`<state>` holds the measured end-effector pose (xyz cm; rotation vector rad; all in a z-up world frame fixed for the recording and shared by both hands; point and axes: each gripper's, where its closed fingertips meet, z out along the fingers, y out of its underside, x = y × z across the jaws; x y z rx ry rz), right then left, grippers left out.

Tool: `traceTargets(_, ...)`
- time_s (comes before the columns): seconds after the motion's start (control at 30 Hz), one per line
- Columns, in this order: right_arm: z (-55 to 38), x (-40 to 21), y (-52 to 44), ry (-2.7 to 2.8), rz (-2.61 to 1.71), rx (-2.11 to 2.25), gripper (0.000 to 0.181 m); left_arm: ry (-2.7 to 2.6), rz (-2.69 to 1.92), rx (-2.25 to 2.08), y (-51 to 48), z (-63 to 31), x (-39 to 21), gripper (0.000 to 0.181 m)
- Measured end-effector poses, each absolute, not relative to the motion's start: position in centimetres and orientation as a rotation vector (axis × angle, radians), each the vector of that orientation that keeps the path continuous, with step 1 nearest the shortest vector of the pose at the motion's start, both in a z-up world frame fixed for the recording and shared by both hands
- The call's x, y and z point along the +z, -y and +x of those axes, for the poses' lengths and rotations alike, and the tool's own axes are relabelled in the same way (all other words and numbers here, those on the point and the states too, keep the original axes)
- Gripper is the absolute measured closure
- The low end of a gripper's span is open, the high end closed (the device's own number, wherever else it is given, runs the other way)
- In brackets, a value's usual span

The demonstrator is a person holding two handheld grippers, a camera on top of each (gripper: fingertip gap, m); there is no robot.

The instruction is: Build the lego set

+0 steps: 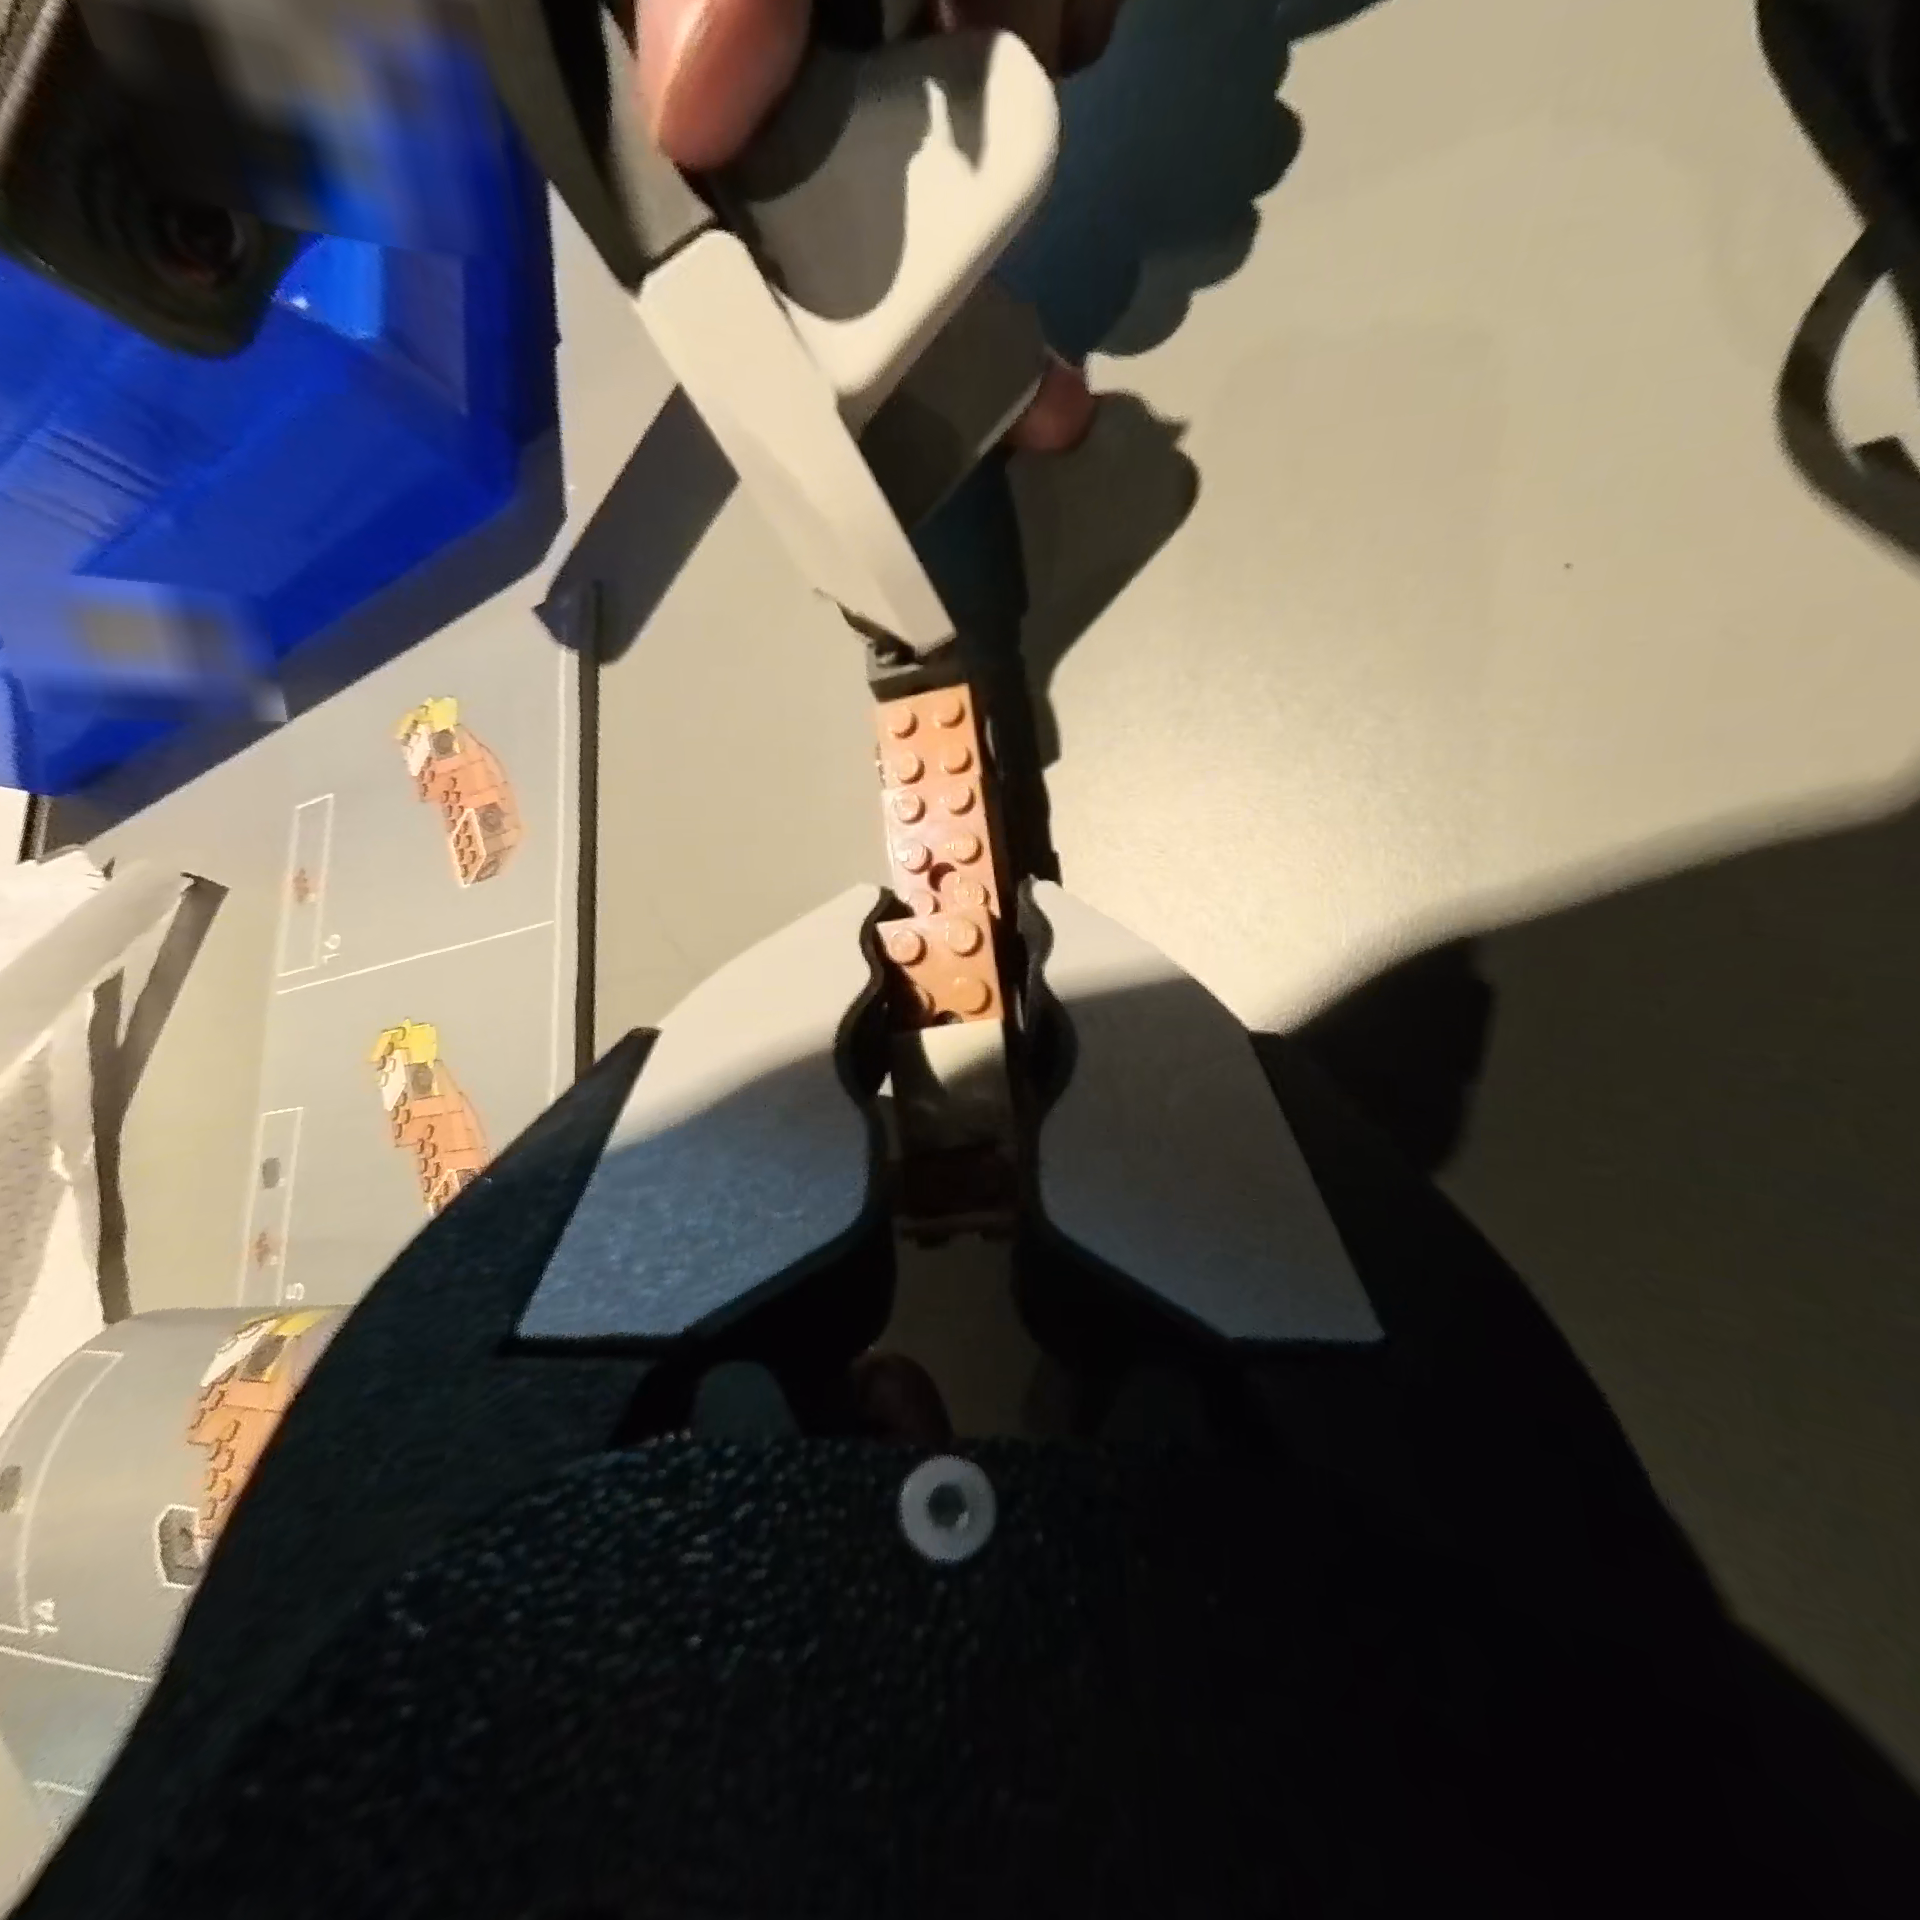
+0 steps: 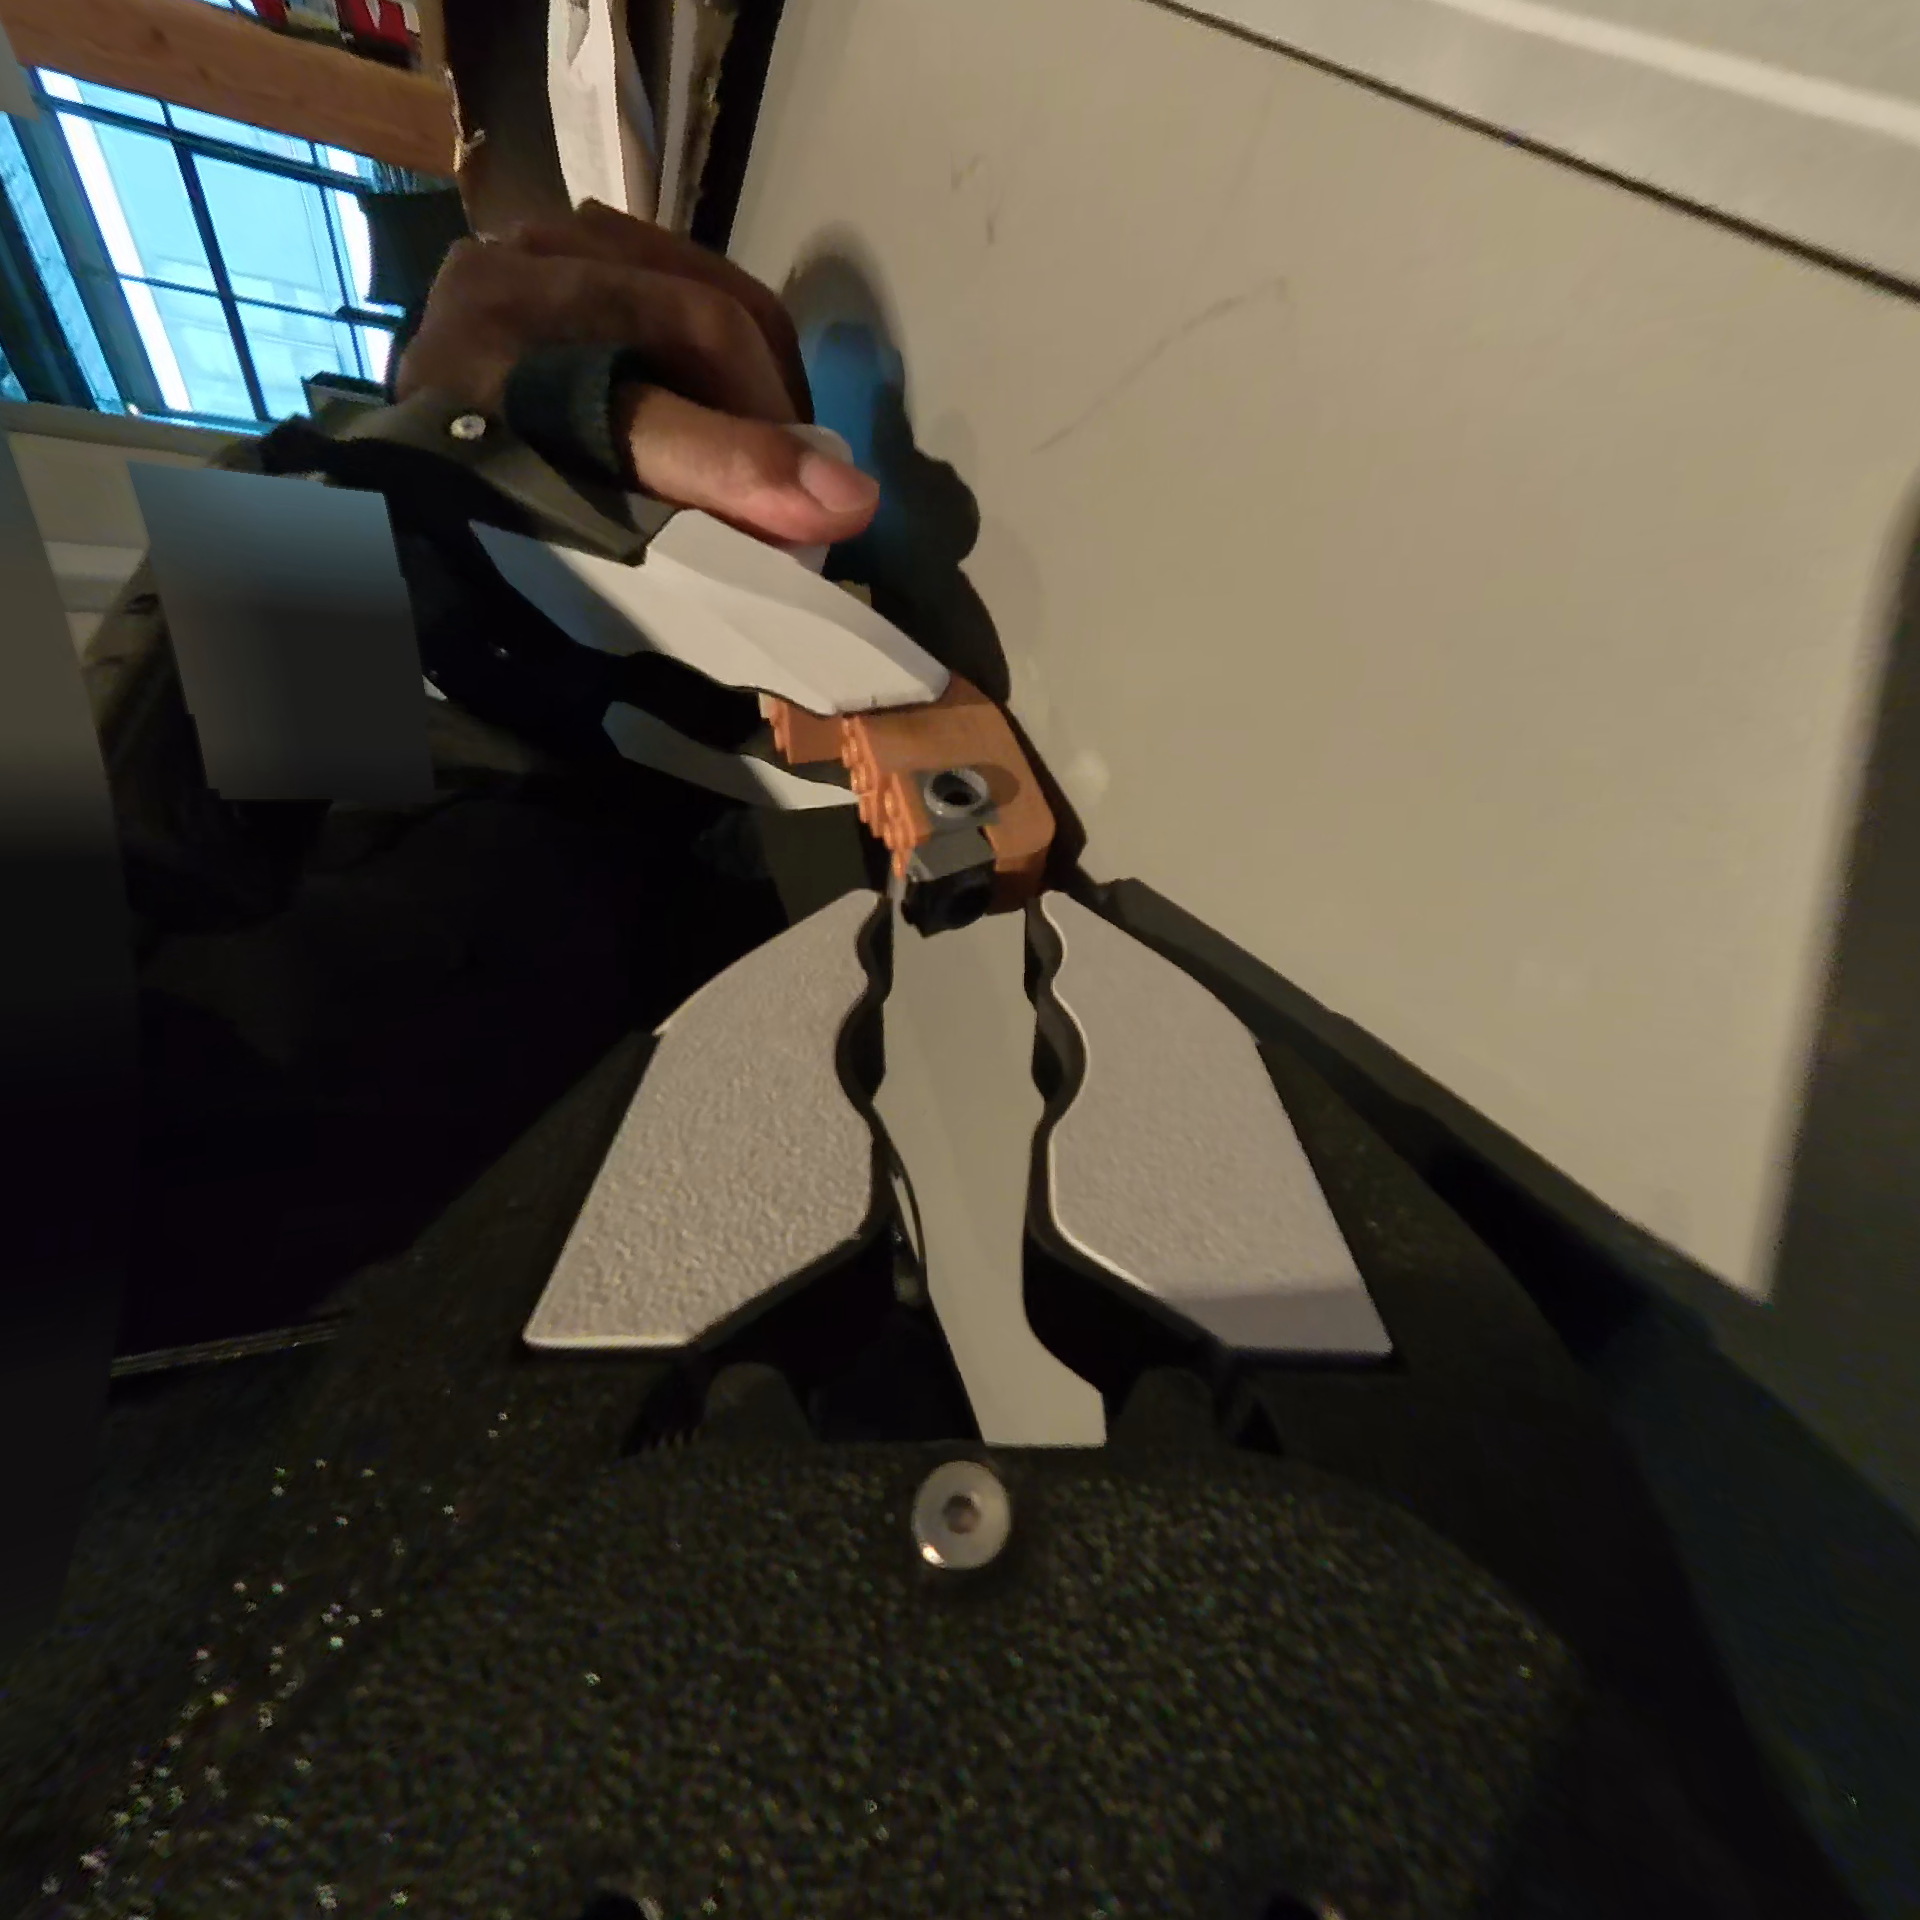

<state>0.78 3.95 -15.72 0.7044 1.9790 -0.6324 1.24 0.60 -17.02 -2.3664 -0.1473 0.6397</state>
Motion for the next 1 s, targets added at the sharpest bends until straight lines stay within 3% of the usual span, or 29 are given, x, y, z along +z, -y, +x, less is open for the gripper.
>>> traceTargets(1.0, 1.0, -15.5, -3.9, -1.984, 0.692, -0.715, 0.158, 0.112, -2.233, 0.668, -1.1, 0.7, -16.0, 0.163)
